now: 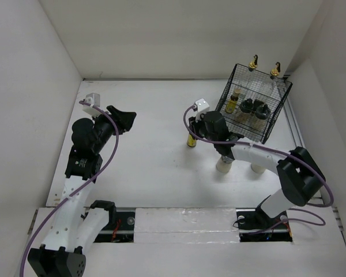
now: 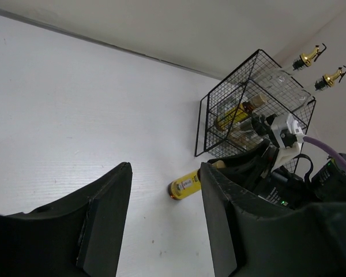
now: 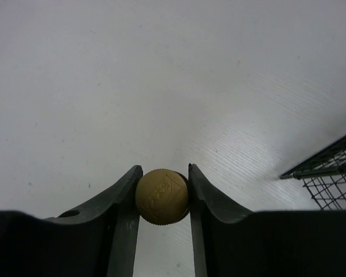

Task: Organize the condiment bottles

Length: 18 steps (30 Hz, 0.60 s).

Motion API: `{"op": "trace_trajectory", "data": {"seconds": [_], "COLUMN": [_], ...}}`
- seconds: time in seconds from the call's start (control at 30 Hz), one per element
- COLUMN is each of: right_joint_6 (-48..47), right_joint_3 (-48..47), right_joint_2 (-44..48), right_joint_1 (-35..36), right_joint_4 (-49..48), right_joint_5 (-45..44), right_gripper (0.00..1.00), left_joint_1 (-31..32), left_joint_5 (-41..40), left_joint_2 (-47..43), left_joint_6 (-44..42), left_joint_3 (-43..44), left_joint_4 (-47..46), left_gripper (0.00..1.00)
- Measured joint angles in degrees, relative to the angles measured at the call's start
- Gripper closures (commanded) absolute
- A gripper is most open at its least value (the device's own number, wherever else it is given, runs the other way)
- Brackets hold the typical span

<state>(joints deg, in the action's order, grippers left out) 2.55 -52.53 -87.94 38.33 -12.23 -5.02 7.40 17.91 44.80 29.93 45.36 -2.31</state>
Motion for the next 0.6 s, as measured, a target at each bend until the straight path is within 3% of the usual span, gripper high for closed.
{"op": "trace_trajectory", "data": {"seconds": [0.07, 0.23, 0.37, 0.5, 0.6], "right_joint_6": [0.26, 0.46, 0.0, -0.22, -0.39], "right_joint_3": [0.0, 0.39, 1.55, 0.83, -0.79], "right_joint_2": [-0.5, 2.03, 12.04, 20.39, 20.55], "right_joint_1": [0.02, 0.11, -1.01, -6.43, -11.52], "right_joint_4": [-0.33, 1.07, 1.99, -0.24, -1.75], "right_joint_5": [-0.48, -1.44, -2.27, -2.62, -2.75], "right_gripper": [0.78, 0.78, 0.78, 0.8, 0.8], "left_joint_1": [0.0, 0.0, 0.0, 0.0, 0.0], "left_joint_5": [-0.02, 0.04, 0.07, 0.11, 0.11], "left_joint_2": [-0.02, -0.02, 0.04, 0.07, 0.02], "left_joint_6": [0.0, 0.0, 0.0, 0.0, 0.0], "left_joint_3": [0.0, 0.0, 0.0, 0.0, 0.0], "left_joint_4": [-0.02, 0.0, 0.0, 0.0, 0.0], "left_gripper": [0.53, 0.53, 0.52, 0.52, 0.52]}}
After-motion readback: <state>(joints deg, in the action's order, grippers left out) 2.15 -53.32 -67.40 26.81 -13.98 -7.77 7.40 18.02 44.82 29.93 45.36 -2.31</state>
